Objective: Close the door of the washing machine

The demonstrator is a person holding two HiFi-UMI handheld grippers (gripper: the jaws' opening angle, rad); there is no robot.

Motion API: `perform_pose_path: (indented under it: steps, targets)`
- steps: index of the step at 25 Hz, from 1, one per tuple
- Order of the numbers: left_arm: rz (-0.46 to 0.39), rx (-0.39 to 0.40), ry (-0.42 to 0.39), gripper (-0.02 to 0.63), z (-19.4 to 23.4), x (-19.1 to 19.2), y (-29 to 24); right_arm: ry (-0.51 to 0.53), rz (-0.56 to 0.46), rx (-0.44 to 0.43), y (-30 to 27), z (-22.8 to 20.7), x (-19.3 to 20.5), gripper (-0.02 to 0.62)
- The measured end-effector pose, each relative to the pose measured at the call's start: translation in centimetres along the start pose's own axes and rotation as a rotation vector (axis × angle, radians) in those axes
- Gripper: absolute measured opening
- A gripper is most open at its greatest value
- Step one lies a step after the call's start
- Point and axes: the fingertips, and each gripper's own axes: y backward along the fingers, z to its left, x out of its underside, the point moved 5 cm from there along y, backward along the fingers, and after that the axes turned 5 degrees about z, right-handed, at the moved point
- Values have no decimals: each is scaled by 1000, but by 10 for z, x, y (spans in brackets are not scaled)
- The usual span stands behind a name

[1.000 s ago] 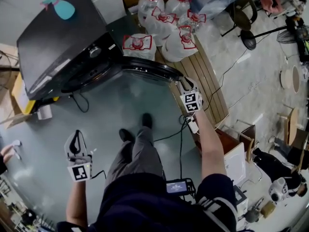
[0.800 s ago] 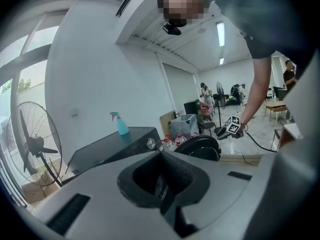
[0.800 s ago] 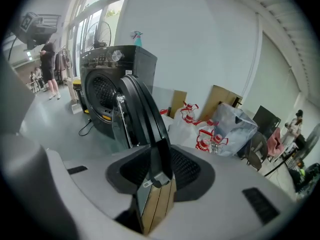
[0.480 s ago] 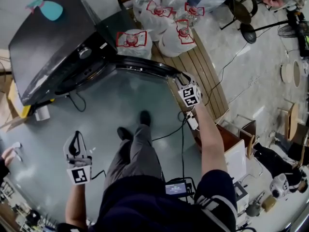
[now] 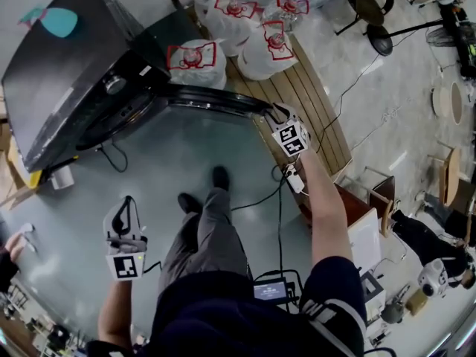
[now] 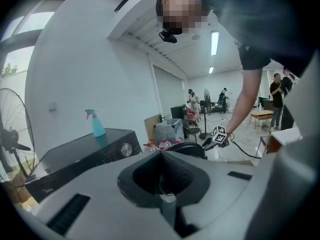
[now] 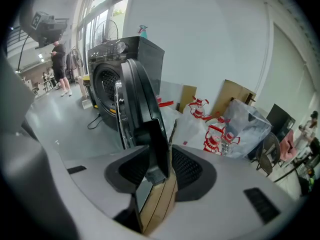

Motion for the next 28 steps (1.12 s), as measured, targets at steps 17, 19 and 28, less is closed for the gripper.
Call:
perform_pose_path:
  steps: [17,19,28]
  targets:
    - [-12,145,4,23,-50,-5,-59,53,40,-70,-22,-12,22,162]
    - [-6,147,-3,23,-51,-4,-62,55,49,-92,-26,-14,26,163]
    - [-4,147,-6,23,-54,-4,-74,64,86,-188,-42,-17,37,146]
